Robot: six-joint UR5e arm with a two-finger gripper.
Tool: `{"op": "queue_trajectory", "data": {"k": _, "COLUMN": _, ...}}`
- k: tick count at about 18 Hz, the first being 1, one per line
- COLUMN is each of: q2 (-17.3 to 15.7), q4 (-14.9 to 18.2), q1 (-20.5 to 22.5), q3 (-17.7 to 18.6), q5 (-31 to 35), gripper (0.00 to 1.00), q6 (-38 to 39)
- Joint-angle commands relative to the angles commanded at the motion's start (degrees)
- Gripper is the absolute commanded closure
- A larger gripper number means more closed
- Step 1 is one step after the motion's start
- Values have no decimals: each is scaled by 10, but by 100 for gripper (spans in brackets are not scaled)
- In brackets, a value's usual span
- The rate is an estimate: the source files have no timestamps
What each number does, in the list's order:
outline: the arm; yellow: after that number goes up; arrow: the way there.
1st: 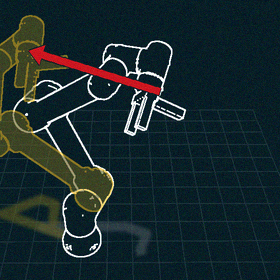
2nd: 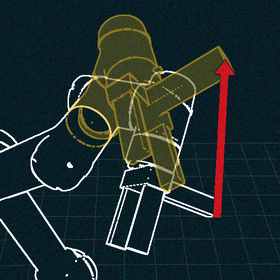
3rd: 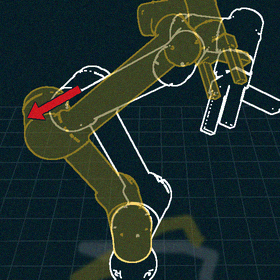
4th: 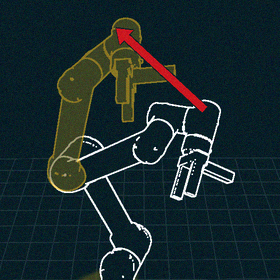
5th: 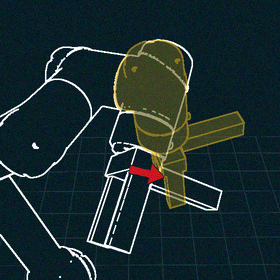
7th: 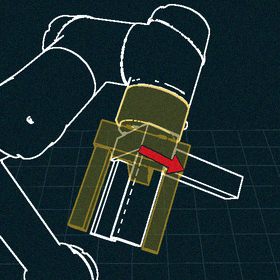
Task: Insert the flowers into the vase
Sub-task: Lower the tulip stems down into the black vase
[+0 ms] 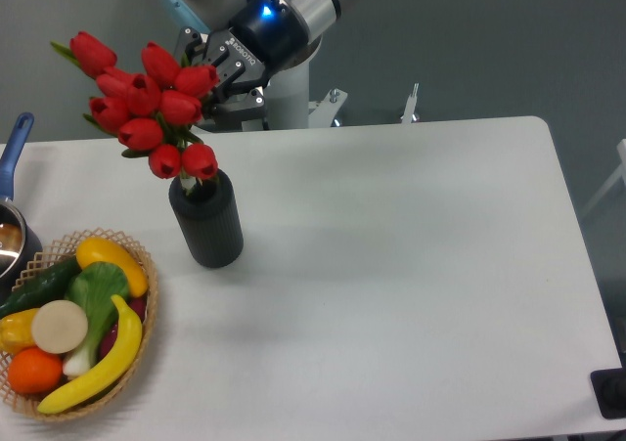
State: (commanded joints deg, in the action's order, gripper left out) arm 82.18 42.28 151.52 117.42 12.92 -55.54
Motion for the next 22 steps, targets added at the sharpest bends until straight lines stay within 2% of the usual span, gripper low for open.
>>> {"op": "queue_trajectory", "data": {"k": 10, "q2": -17, "q4": 1, "q1": 23, "q3": 40, "q5": 0, "gripper": 81, "q6": -31}}
{"op": "queue_trajectory", "data": {"k": 15, "q2": -16, "q4": 2, "q1": 24, "q3": 88, "q5": 1, "gripper": 81, "q6": -103}}
{"op": "queue_trajectory", "data": {"k": 22, "q2": -17, "q4": 2, "q1": 18, "q3": 132, "q5": 7, "gripper": 77, "q6": -140}}
